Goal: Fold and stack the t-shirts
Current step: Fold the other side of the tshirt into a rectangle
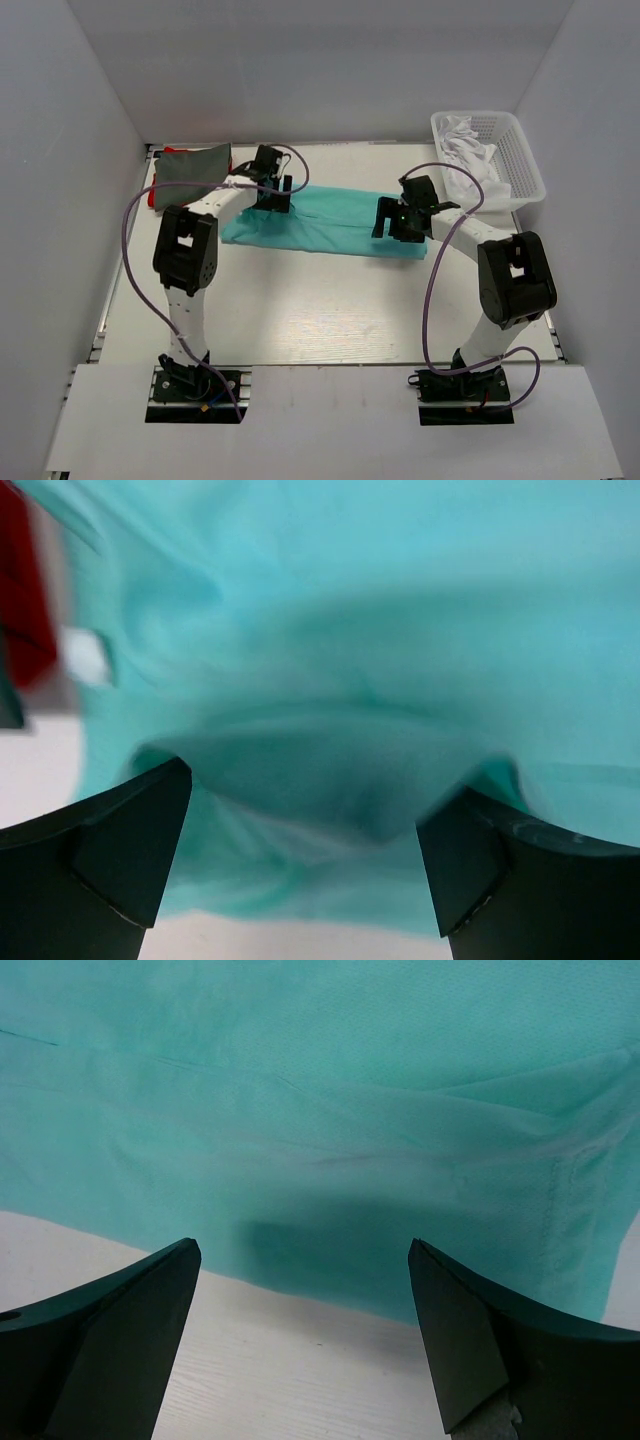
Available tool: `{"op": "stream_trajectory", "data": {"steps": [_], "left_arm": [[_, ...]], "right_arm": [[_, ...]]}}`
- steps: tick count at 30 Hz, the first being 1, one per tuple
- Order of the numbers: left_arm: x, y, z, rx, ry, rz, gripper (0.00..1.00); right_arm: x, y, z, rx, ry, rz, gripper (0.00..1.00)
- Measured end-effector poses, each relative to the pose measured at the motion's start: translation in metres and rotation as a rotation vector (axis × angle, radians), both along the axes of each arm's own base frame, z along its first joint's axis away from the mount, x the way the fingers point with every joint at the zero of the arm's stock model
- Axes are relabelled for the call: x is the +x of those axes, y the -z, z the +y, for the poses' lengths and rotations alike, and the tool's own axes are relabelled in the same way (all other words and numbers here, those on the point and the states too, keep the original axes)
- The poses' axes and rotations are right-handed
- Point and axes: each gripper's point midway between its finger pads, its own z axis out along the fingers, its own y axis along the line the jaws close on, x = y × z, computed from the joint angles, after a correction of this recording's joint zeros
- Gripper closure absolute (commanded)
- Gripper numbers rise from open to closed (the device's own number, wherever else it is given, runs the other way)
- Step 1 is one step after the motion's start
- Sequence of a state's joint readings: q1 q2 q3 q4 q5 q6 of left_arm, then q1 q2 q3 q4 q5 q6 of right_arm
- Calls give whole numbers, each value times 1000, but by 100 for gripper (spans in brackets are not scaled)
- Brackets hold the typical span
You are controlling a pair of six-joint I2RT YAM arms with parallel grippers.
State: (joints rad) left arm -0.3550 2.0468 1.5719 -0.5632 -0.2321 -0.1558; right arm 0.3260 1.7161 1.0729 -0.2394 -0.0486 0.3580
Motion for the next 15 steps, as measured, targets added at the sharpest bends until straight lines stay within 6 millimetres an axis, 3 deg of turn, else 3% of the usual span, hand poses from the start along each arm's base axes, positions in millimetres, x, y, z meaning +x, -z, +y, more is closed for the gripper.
{"op": "stream_trajectory", "data": {"steps": [8, 12, 15], "left_arm": [[75, -22, 48, 215, -174, -91, 0], [83, -31, 67, 271, -191, -103, 0], [86, -38, 69, 278, -161, -115, 0]], "right_arm": [[0, 2, -9, -26, 26, 9, 10], [-1, 3, -11, -29, 29, 15, 10], [-1, 3, -11, -29, 30, 15, 10]]}}
